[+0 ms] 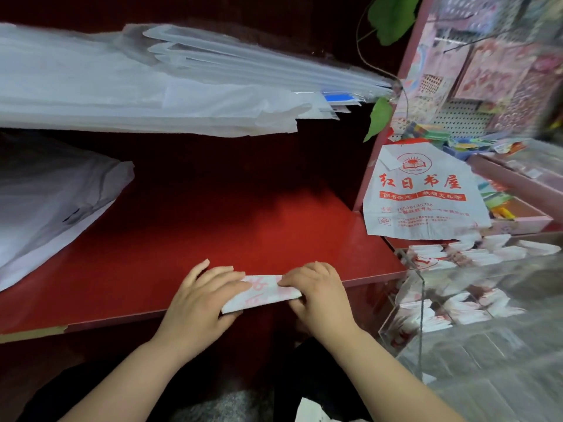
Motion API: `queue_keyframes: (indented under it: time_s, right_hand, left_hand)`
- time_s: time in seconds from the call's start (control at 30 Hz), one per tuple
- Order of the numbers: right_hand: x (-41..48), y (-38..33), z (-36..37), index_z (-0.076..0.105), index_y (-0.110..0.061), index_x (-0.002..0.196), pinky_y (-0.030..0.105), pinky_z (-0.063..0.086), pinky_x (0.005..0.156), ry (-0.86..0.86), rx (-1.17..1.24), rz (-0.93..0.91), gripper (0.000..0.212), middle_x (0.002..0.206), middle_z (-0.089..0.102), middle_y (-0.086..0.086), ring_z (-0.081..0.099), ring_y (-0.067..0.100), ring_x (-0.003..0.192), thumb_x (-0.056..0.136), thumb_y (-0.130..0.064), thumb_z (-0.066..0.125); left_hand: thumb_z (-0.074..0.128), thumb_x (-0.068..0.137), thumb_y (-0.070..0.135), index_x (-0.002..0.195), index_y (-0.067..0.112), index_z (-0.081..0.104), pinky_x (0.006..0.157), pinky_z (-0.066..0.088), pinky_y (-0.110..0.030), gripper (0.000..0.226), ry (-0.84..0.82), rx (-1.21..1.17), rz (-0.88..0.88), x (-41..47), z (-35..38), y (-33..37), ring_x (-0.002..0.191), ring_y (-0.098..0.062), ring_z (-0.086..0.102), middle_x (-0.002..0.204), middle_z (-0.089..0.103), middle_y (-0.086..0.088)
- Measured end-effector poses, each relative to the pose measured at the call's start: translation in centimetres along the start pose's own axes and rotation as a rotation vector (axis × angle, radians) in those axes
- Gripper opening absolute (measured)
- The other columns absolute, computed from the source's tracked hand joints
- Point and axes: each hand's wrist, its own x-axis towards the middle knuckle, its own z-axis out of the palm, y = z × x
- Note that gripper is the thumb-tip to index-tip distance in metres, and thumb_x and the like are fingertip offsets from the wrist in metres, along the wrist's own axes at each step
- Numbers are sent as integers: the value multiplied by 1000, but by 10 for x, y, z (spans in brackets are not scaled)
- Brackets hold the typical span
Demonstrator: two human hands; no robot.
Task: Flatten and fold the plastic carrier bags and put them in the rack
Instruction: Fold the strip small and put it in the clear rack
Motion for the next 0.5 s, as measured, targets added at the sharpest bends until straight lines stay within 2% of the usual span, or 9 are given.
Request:
queue_keyframes:
  time_s: [0.1, 0.13, 0.2, 0.23, 0.27, 0.3, 0.33, 0.4, 0.5]
  right_hand:
    - [-6, 5, -17, 71, -16, 70, 19, 36, 73, -45, 170, 71, 23, 69, 68, -8, 52, 8, 72, 67, -20, 48]
    - [-11, 7, -23, 71, -15, 72, 17, 36, 73, -55, 236, 121, 24, 70, 68, -8, 53, 7, 73, 69, -22, 48]
    - [-18, 12, -39, 71, -17, 76, 13, 36, 72, -68, 389, 302, 24, 71, 66, -10, 54, 6, 79, 72, -28, 50]
    - [-22, 14, -47, 68, -21, 77, 13, 39, 72, -73, 484, 408, 15, 71, 63, -12, 55, 3, 79, 74, -26, 55]
    - [-25, 20, -55, 64, -26, 77, 14, 41, 72, -75, 587, 482, 8, 72, 62, -14, 56, -1, 77, 77, -19, 61]
    - [-27, 24, -66, 60, -29, 81, 13, 43, 73, -68, 668, 535, 20, 77, 62, -14, 57, -5, 76, 79, -10, 65]
    - [-28, 31, -76, 57, -29, 86, 11, 44, 73, -75, 752, 568, 28, 82, 62, -14, 57, -8, 77, 79, -4, 67]
    - [-32, 46, -95, 54, -26, 92, 7, 45, 69, -95, 840, 631, 33, 86, 61, -14, 58, -13, 74, 78, 1, 67]
    - [-39, 69, -117, 59, -24, 83, 9, 47, 59, -50, 890, 738, 27, 74, 62, -7, 58, -7, 57, 80, 3, 62]
  left_hand:
    - [45, 70, 32, 98, 32, 52, 104, 12, -8, 28, 119, -184, -33, 5, 2, 17, 95, 0, 51, 89, 67, 23]
    - [47, 72, 35, 98, 32, 53, 100, 15, -4, 27, 153, -245, -57, 8, 3, 23, 94, 2, 52, 91, 63, 31]
    - [54, 73, 41, 94, 40, 57, 86, 27, 1, 21, 167, -382, -138, 17, -2, 42, 89, 7, 53, 93, 55, 43]
    - [60, 73, 39, 83, 41, 61, 77, 33, 1, 10, 153, -457, -196, 23, -5, 52, 83, 11, 54, 87, 56, 41]
    - [66, 74, 31, 68, 36, 63, 68, 36, 0, 9, 149, -550, -226, 30, -6, 62, 76, 15, 55, 78, 59, 38]
    - [71, 76, 18, 59, 34, 60, 63, 37, -1, 26, 155, -610, -248, 38, -5, 69, 68, 17, 54, 68, 60, 35]
    - [71, 76, 7, 58, 36, 58, 60, 37, -2, 36, 130, -670, -263, 47, -5, 79, 63, 16, 54, 61, 59, 33]
    - [73, 74, 5, 61, 38, 61, 57, 39, -3, 38, 47, -722, -257, 68, -3, 97, 61, 10, 55, 60, 60, 32]
    - [69, 78, 2, 73, 35, 61, 50, 42, -6, 34, -58, -815, -266, 99, 9, 125, 51, 7, 56, 58, 63, 28]
